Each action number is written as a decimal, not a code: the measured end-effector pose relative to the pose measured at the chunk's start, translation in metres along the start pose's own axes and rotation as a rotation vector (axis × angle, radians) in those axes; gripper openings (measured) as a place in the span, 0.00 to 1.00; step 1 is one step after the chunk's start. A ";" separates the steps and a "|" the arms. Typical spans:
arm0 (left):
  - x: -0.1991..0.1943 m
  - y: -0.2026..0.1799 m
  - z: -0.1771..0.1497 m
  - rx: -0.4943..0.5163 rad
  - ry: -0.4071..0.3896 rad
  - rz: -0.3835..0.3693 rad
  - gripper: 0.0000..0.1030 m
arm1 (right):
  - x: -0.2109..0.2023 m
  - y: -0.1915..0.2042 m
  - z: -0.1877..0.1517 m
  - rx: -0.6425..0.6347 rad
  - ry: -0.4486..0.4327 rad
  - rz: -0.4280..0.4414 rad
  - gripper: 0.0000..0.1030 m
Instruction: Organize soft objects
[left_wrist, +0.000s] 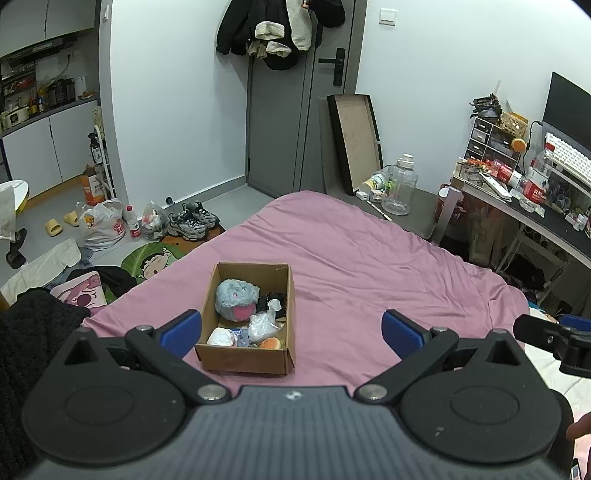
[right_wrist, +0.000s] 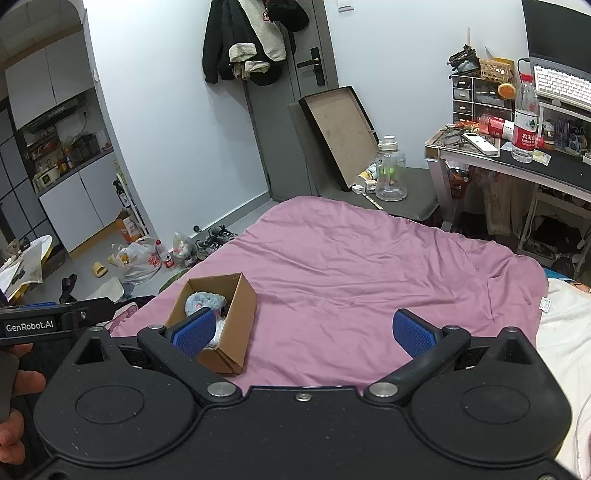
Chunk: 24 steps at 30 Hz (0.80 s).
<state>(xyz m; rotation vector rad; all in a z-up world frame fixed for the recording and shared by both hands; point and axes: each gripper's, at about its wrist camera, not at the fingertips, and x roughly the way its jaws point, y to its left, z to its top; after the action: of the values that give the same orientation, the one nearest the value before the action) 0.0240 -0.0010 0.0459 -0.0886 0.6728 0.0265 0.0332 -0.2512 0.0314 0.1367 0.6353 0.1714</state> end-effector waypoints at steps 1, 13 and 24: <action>0.001 0.000 -0.001 -0.001 0.000 0.001 1.00 | 0.000 0.000 -0.001 0.000 0.000 -0.001 1.00; 0.002 -0.001 -0.005 -0.001 0.008 -0.001 1.00 | 0.000 0.000 0.000 -0.007 0.000 0.002 1.00; 0.003 -0.001 -0.006 0.001 0.008 -0.001 1.00 | 0.004 -0.001 -0.003 -0.025 0.012 -0.006 1.00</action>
<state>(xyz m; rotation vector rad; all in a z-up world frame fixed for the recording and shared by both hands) 0.0222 -0.0030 0.0395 -0.0882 0.6807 0.0250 0.0346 -0.2516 0.0269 0.1100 0.6455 0.1745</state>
